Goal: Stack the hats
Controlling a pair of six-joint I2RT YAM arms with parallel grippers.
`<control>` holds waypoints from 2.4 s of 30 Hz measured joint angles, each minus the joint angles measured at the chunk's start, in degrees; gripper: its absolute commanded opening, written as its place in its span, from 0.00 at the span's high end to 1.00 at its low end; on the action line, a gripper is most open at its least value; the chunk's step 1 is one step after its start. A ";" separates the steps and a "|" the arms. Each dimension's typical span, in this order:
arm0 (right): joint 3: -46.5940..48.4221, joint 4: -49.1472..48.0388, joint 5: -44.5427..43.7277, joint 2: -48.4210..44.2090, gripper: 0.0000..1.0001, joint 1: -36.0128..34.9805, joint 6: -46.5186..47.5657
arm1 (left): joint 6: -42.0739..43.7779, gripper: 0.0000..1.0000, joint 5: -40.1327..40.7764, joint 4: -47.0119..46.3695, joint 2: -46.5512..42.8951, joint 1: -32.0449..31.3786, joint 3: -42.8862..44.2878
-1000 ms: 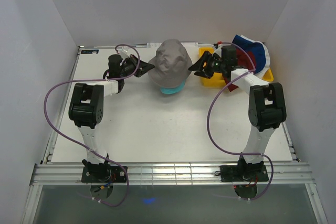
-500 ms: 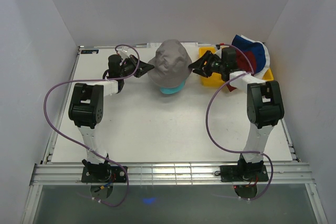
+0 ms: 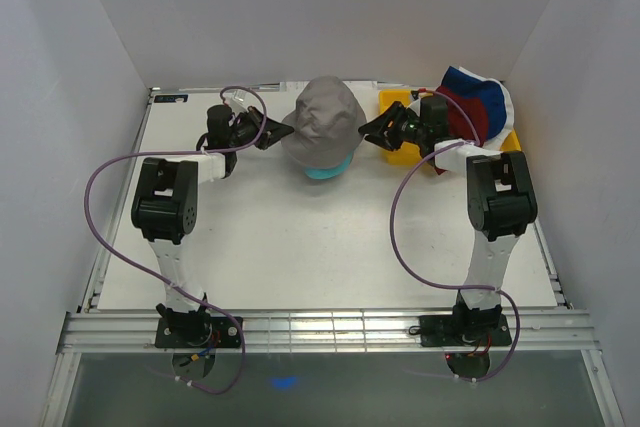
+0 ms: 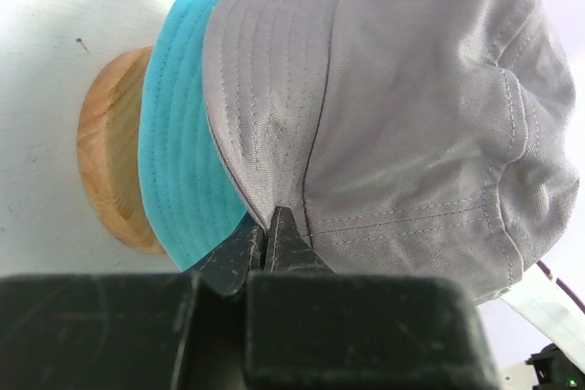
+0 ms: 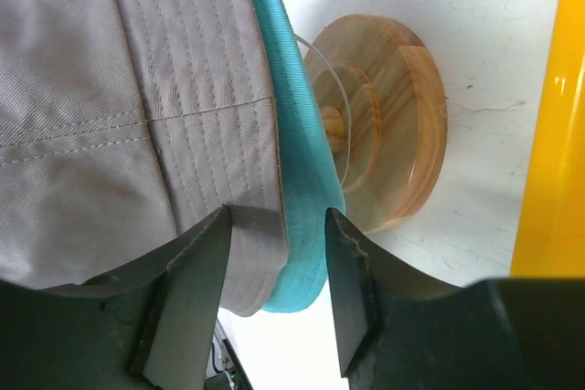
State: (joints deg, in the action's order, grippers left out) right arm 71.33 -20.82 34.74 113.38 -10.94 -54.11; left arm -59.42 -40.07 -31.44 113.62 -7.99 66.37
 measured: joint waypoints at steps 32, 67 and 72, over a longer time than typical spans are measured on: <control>-2.99 -8.50 0.15 0.74 0.92 0.02 -6.40 | 2.43 1.00 0.04 2.95 1.42 0.00 0.13; 2.51 13.77 -6.56 1.03 0.92 -0.35 12.00 | 2.19 0.67 2.49 7.50 3.30 1.05 2.12; 3.28 15.96 -7.08 1.46 0.92 -0.35 12.90 | 2.21 0.71 2.84 7.76 3.30 1.27 2.12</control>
State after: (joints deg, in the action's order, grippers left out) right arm 74.61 -4.86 27.66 114.85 -11.29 -41.21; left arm -57.21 -37.23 -23.68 116.92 -6.72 68.49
